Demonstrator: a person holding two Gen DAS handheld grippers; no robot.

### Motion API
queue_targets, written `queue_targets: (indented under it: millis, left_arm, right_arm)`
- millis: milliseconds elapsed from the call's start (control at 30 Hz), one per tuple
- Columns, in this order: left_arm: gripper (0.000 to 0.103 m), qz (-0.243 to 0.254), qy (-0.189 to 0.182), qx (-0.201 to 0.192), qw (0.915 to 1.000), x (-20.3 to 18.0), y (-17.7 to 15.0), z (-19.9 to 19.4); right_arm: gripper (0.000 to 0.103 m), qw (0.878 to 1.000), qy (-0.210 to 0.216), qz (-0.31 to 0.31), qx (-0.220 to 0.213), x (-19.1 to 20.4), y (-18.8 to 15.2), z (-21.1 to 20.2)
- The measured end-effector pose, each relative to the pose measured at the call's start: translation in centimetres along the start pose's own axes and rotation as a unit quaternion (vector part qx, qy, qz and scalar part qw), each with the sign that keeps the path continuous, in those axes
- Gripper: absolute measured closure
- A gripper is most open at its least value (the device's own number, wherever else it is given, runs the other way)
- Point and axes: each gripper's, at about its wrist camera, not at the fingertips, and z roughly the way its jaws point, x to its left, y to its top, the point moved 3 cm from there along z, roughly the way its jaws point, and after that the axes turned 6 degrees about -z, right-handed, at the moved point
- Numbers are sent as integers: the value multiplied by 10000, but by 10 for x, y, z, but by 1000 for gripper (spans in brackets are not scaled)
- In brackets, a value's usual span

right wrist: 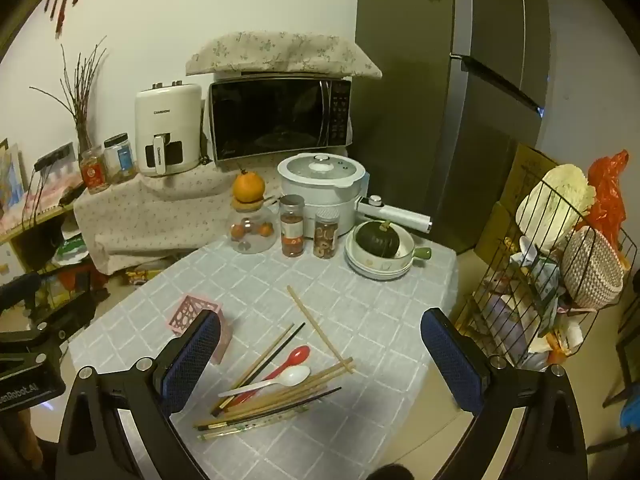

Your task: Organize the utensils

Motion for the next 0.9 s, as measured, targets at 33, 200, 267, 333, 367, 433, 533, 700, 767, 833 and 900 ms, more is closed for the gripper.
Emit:
queue_targets:
  millis: [33, 200, 267, 333, 367, 433, 533, 700, 767, 833, 900]
  left_arm:
    - [1, 5, -10, 19, 10000, 0, 0, 0]
    - [1, 152, -91, 46, 9998, -13, 4, 6]
    - [1, 185, -178, -52, 9997, -13, 5, 3]
    - [1, 253, -170, -138, 9994, -20, 2, 5]
    - [1, 223, -209, -126, 9995, -16, 4, 6]
    - [1, 197, -276, -89, 9994, -12, 5, 10]
    - [1, 145, -278, -59, 9995, -10, 7, 15]
    - [1, 88, -293, -86, 9995, -6, 10, 17]
    - [1, 89, -299, -106, 9995, -5, 11, 18]
    - [1, 92, -303, -130, 9994, -5, 13, 18]
    - [1, 90, -310, -158, 9994, -5, 14, 17]
  right_arm:
    - [2, 10000, -4, -8, -16, 1, -1, 0]
    - [2, 10000, 80, 33, 31, -6, 3, -2]
    - [2, 10000, 30, 57, -4, -8, 6, -4]
    - [2, 10000, -3, 70, -17, -14, 9, -2]
    - [2, 10000, -54, 57, -24, -11, 8, -1]
    - [2, 9999, -122, 92, -40, -11, 7, 0]
    - [2, 9997, -160, 174, -46, -15, 7, 1]
    - [2, 9995, -245, 194, -111, -14, 7, 0]
    - [2, 9994, -256, 178, -139, -13, 8, -1]
    - [2, 9994, -264, 142, -191, -12, 8, -2]
    - [2, 9993, -272, 104, -254, -11, 9, -4]
